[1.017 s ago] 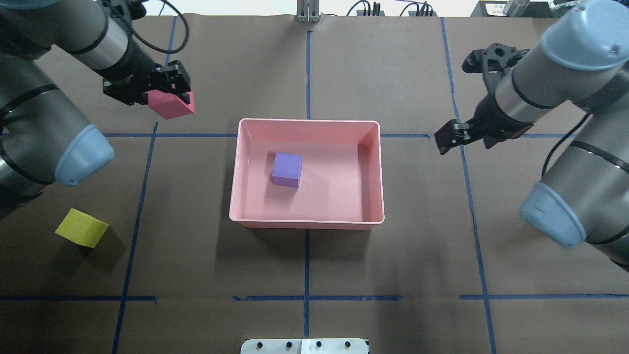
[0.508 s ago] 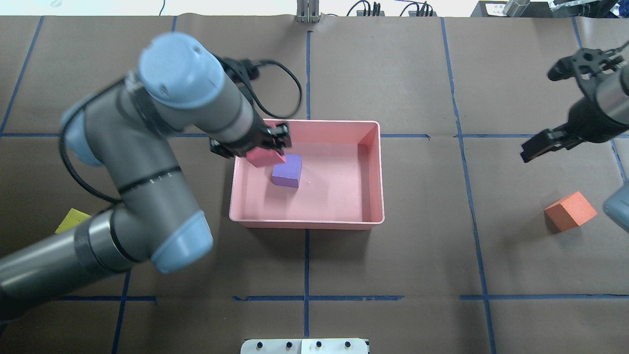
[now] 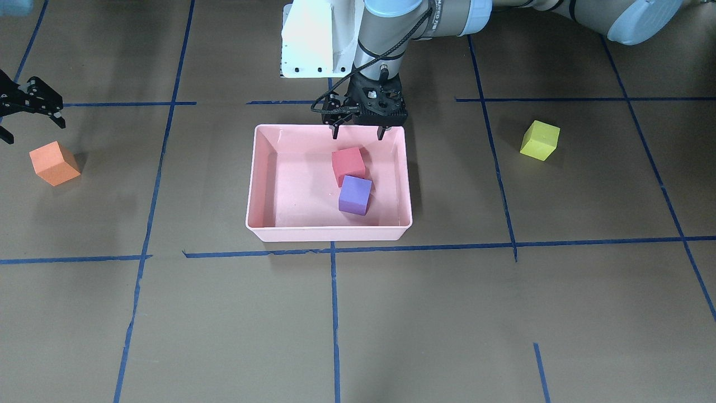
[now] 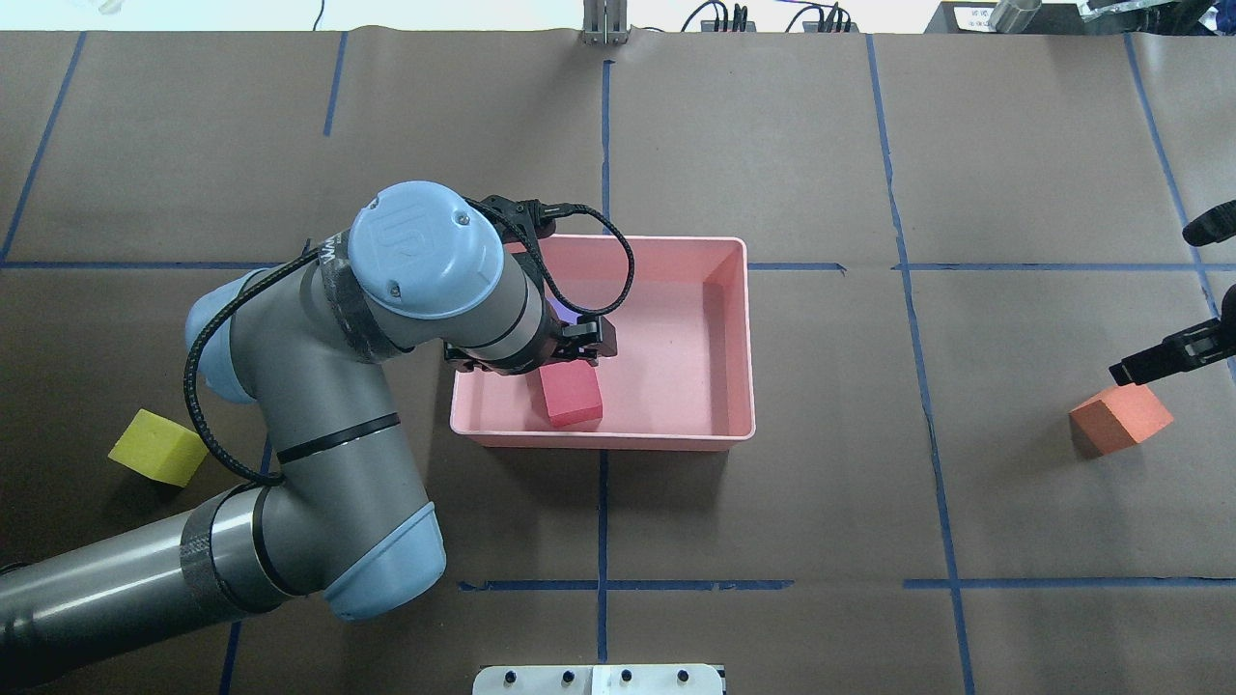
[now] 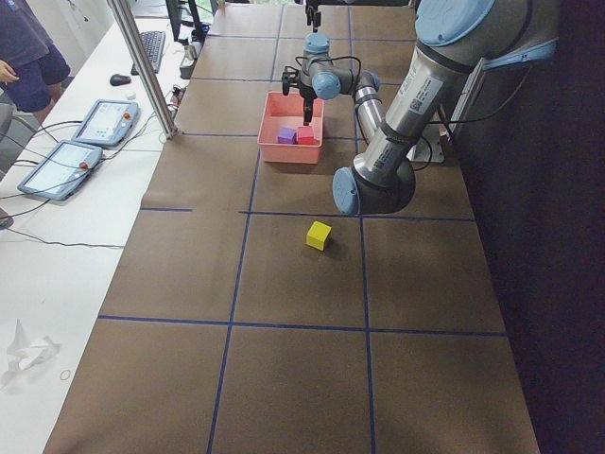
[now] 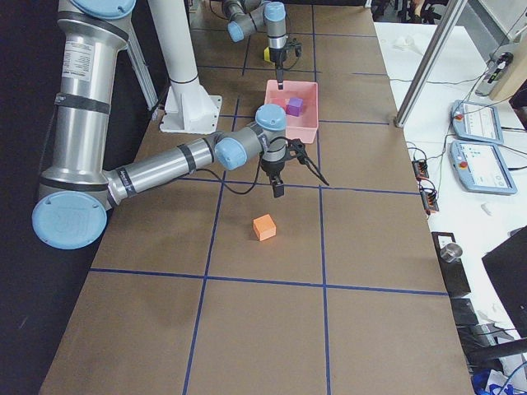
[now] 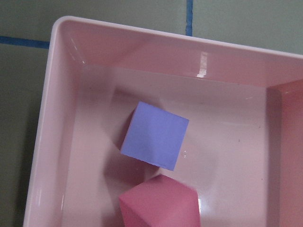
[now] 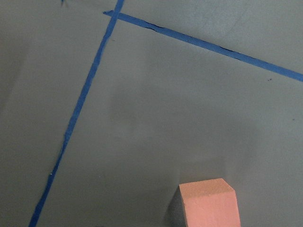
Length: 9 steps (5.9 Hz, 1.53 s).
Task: Place blocks into pink bin with both arms
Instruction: 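Release the magenta cube in the bin while the right gripper grasps the orange cube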
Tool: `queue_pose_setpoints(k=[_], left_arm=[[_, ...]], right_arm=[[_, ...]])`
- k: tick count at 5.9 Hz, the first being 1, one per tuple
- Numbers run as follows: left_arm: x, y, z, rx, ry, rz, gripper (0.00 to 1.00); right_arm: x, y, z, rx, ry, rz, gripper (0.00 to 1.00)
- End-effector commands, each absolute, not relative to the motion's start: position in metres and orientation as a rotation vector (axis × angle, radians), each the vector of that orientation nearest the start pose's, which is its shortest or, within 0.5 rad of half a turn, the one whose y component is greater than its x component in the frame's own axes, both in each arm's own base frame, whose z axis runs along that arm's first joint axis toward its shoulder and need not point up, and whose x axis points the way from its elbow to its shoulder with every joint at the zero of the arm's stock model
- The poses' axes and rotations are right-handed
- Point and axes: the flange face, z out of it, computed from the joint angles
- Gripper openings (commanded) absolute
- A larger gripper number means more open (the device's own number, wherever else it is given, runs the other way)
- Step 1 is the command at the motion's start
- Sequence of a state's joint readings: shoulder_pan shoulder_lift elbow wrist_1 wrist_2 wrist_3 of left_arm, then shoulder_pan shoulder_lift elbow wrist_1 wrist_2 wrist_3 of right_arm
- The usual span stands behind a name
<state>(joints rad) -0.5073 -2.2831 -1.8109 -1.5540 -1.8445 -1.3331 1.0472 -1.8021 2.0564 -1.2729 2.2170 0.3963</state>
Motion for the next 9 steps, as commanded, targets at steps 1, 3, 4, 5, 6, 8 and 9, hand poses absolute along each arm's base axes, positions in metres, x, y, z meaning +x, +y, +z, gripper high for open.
queue_pose_setpoints(k=[1,3,4,5,6,8,9], left_arm=[[0.507,-0.403,0.14,0.104,0.962,-0.119,1.0],[0.507,-0.404,0.14,0.106,0.962,-0.119,1.0],[0.507,-0.403,0.142,0.103,0.958,-0.118,1.0],[0.506,-0.403,0.145,0.103,0.956,-0.12,1.0],[0.506,-0.403,0.145,0.103,0.956,-0.12,1.0],[0.505,-0.403,0.148,0.102,0.954,-0.12,1.0],[0.504,-0.404,0.153,0.099,0.946,-0.119,1.0]], right_arm=[[-0.138,-0.384,0.536,0.205,-0.795,-0.314,1.0],[-0.174,-0.392,0.578,0.191,-0.753,-0.374,1.0],[-0.182,-0.389,0.591,0.166,-0.745,-0.389,1.0],[-0.195,-0.391,0.602,0.154,-0.721,-0.406,1.0],[-0.2,-0.388,0.613,0.134,-0.706,-0.413,1.0],[-0.22,-0.39,0.622,0.102,-0.705,-0.429,0.48],[-0.221,-0.391,0.611,0.115,-0.726,-0.433,0.2]])
